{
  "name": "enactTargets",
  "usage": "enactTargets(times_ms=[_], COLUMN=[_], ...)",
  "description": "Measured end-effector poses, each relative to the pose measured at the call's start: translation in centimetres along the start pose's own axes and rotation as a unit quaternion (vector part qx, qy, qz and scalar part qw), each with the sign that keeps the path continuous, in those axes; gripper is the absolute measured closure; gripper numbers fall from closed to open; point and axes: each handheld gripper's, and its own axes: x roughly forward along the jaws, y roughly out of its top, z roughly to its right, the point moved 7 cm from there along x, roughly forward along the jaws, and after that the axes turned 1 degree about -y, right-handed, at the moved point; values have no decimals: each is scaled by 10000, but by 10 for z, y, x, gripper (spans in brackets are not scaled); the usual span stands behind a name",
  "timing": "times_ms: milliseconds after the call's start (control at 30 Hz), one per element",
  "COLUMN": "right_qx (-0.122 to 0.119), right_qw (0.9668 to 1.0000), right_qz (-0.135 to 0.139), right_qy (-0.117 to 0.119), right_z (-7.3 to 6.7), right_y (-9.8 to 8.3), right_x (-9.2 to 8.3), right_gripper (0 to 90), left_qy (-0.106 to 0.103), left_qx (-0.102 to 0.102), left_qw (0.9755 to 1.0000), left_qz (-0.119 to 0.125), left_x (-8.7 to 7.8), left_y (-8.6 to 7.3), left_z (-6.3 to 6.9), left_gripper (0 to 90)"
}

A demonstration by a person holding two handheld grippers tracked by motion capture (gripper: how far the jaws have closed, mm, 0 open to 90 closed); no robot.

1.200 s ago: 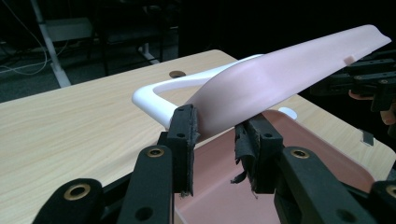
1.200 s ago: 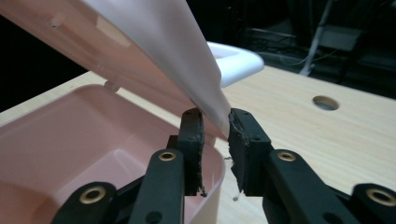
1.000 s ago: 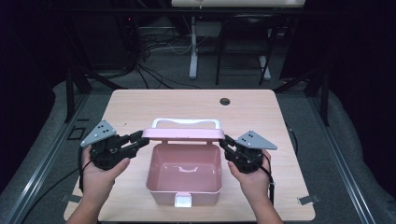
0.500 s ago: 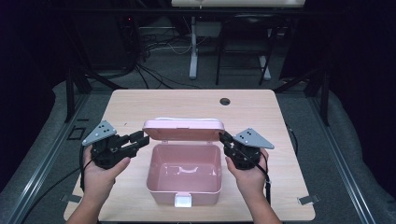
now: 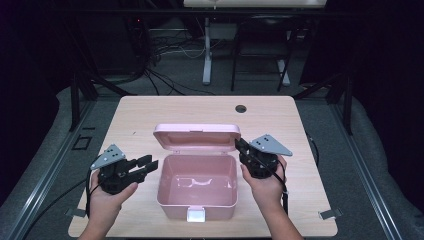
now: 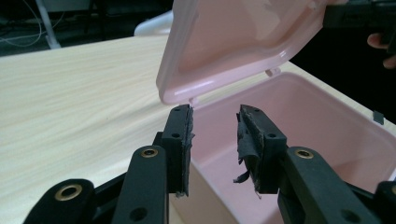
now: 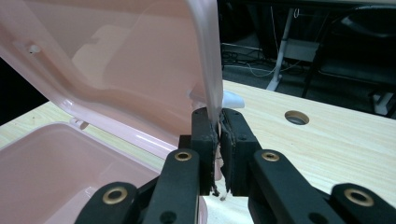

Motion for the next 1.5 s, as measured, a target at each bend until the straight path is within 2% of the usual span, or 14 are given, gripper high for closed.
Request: enactTargets(times_ms=[233,500,667,867,1033,1500], right_qx=[82,88,112,106,110,177], right_qw=[9999,9997,9996,9995,9994,9990], right_qz=[-76,-205,-233,-277,-298,-381], right_qy=[-32,-69,-82,-104,-107,-145], right_z=[1,4,5,6,8,12], right_y=[3,6,8,9,10,14], right_x=[3,8,10,13,16,25], right_gripper=[849,852,854,855,856,861], left_qy=[-57,-182,-252,-319,-365,-306], left_qx=[-113,-307,-322,-320,-205,-234], left_qw=[9998,9993,9988,9983,9979,9983], left_qz=[-133,-137,-275,-365,-495,-434], left_x=[1,7,12,16,20,18], left_y=[-20,-36,-46,-51,-57,-61], left_z=[-1,1,4,7,11,16], left_gripper=[628,602,594,595,608,613])
